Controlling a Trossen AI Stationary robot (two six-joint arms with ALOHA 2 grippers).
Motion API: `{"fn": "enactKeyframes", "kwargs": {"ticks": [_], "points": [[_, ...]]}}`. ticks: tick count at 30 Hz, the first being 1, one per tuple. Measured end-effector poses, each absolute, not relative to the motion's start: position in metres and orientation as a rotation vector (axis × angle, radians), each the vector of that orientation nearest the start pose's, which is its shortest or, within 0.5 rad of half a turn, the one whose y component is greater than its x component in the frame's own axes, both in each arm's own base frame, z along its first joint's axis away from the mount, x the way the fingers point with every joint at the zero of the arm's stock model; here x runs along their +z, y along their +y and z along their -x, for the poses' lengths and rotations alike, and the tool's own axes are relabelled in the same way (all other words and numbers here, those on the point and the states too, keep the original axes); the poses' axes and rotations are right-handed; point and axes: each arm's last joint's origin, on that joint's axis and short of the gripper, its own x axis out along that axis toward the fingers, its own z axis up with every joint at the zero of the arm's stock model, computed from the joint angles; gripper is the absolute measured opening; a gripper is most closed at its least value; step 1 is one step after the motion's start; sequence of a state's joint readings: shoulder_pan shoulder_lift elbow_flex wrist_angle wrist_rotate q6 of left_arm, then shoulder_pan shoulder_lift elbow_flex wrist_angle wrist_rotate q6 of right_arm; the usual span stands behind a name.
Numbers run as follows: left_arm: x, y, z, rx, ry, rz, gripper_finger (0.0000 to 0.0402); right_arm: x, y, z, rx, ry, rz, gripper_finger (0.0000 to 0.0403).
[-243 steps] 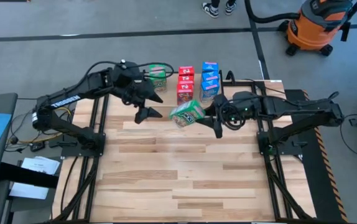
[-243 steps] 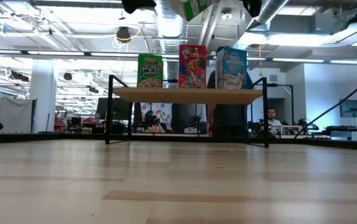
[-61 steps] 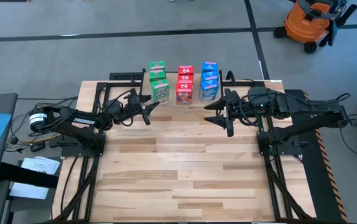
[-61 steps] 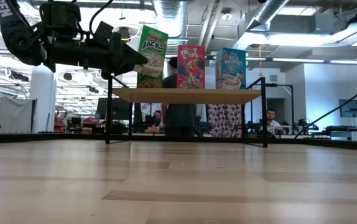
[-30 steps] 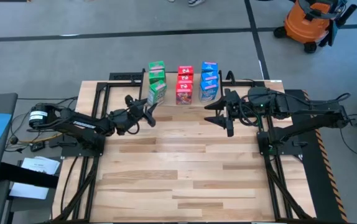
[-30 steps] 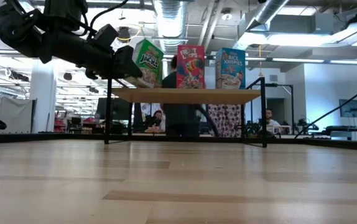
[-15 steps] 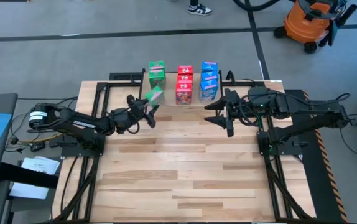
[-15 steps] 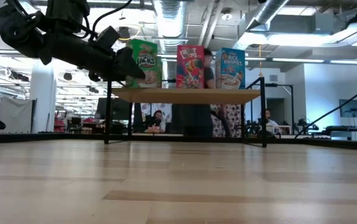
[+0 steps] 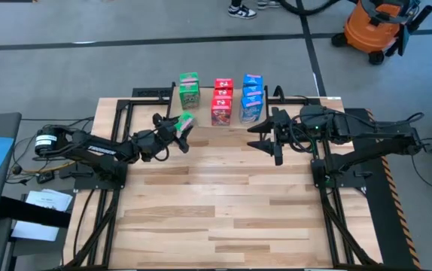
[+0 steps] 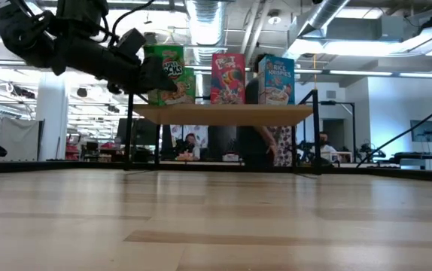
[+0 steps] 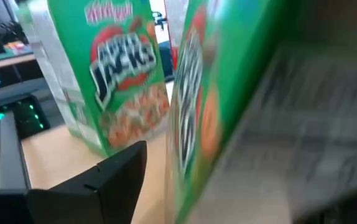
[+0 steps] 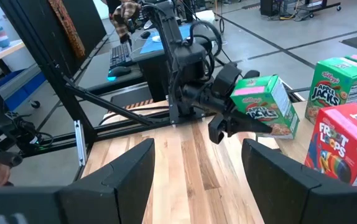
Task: Stack cereal on shelf
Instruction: Put the green cereal on the shelf aligned with the other green cereal box
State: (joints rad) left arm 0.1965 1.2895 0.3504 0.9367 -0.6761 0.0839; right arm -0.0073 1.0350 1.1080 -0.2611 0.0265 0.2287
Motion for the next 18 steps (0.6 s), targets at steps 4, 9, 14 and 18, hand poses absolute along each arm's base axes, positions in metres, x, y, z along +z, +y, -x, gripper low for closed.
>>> {"fn": "enactKeyframes", "kwargs": {"ticks": [4, 9, 14, 18], "points": [[0.206, 0.064, -0.228, 0.885, 0.017, -0.103, 0.0288, 0.39, -0.002, -0.22, -0.055, 0.184, -0.226, 0.0266], [0.213, 0.065, -0.233, 0.881, 0.024, -0.102, 0.0288, 0.39, -0.002, -0.22, -0.055, 0.184, -0.226, 0.0266], [0.217, 0.066, -0.235, 0.878, 0.02, -0.103, 0.0288, 0.39, -0.002, -0.22, -0.055, 0.184, -0.226, 0.0266], [0.216, 0.066, -0.236, 0.876, 0.038, -0.108, 0.0288, 0.39, -0.002, -0.22, -0.055, 0.183, -0.226, 0.0266]]}}
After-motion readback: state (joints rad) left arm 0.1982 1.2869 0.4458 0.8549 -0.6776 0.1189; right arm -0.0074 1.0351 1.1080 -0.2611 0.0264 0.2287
